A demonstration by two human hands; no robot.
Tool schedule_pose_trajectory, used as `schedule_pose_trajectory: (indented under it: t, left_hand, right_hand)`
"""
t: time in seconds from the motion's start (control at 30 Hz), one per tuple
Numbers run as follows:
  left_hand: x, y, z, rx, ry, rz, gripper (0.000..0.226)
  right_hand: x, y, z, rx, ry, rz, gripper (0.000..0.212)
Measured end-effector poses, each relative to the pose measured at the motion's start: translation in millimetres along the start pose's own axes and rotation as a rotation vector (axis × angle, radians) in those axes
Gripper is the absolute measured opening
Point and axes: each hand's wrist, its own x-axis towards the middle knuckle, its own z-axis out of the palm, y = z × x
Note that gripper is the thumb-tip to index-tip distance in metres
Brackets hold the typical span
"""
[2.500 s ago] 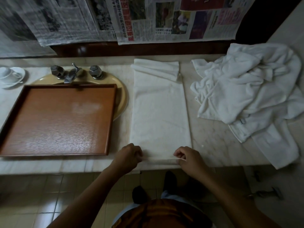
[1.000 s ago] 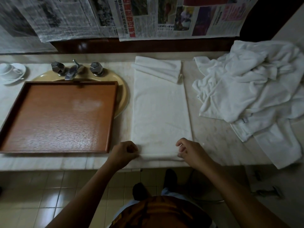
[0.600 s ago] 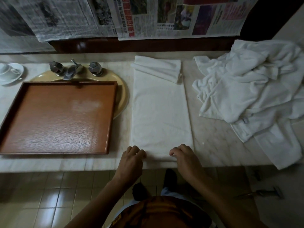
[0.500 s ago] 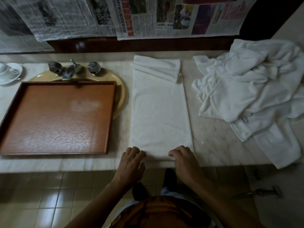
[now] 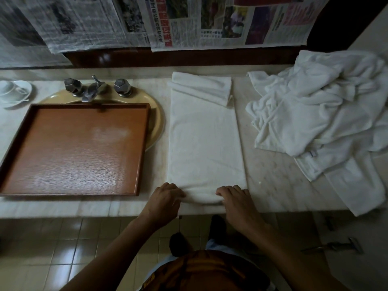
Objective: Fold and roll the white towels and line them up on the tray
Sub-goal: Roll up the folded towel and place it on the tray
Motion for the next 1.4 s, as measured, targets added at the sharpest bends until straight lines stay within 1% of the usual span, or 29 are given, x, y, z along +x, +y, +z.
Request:
schedule_pose_trajectory:
  t: [0.07,0.1,0.2,0.23,0.27,0.33,0.4,0.43,0.5,0.57,0.6,0.7,0.77,0.83,0.9,0.93,1.03,1.13,1.3,1.33,1.4]
  left_hand:
    - [-1,3,-4,-0.063,-0.041,-0.037,0.019]
    - [0,4,-7,-0.107,-0.054,-0.083,0.016]
    - [9,4,-14,-0.266,-0.043,-0.276,0.004]
    - [12,3,-14,-0.288,-0.025,-0.312,0.008]
    - [15,3,-15,-0.288,-0.014,-0.333,0.009]
    - [19,6,-17,-0.256,-0.006,-0.350,0.003]
    - [20,8,-16,-0.238,0.012,-0.369,0.005]
    - [20,9,-14,-0.220,0.042,-0.377,0.006]
    - [13,11,-6,-0.119,0.146,-0.331,0.008]
    - [1,18,9,0.022,0.232,-0.202,0.023]
    - [-5,25,17,0.061,0.229,-0.129,0.035]
    - [-10,36,50,0.248,0.119,0.083,0.071]
    - [-5,34,63,0.353,0.040,0.110,0.085]
    - [3,30,66,0.361,0.018,0.088,0.085]
    - [9,27,62,0.314,0.027,0.060,0.081]
    - [11,25,59,0.283,0.032,0.050,0.081]
    - [17,16,49,0.218,0.035,0.085,0.080]
    - [17,10,38,0.183,0.061,0.156,0.060]
    - [-6,-6,26,0.160,0.037,0.172,0.062]
    - [-12,-10,26,0.144,0.026,0.168,0.061]
    - [-22,-17,26,0.121,-0.005,0.184,0.058]
  right_hand:
    - [0,2,-3,0.023,-0.026,-0.006,0.053]
    - [0,4,-3,0.036,-0.022,-0.005,0.050]
    - [4,8,3,0.045,0.091,0.008,0.038]
    - [4,7,5,0.039,0.141,0.017,0.037]
    - [2,4,7,0.035,0.190,0.006,0.038]
    - [-7,-4,13,0.023,0.265,-0.080,0.042]
    - [-20,-12,24,-0.042,0.261,-0.157,0.048]
    - [-25,-14,29,-0.084,0.227,-0.157,0.056]
    - [-29,-15,37,-0.146,0.150,-0.120,0.074]
    - [-28,-13,40,-0.161,0.120,-0.108,0.085]
    - [-27,-12,41,-0.165,0.120,-0.116,0.087]
    - [-22,-10,42,-0.170,0.116,-0.135,0.088]
    - [-17,-11,41,-0.173,0.108,-0.136,0.085]
    - [-11,-11,38,-0.161,0.126,-0.147,0.073]
    - [-2,-8,36,-0.157,0.148,-0.164,0.059]
    - [3,-5,35,-0.163,0.147,-0.171,0.057]
    - [18,3,30,-0.185,0.141,-0.191,0.057]
    - [23,7,22,-0.192,0.139,-0.204,0.056]
    - [8,15,19,-0.192,0.197,-0.275,0.056]
    - [4,18,21,-0.183,0.195,-0.284,0.059]
    - [-5,18,23,-0.131,0.164,-0.280,0.071]
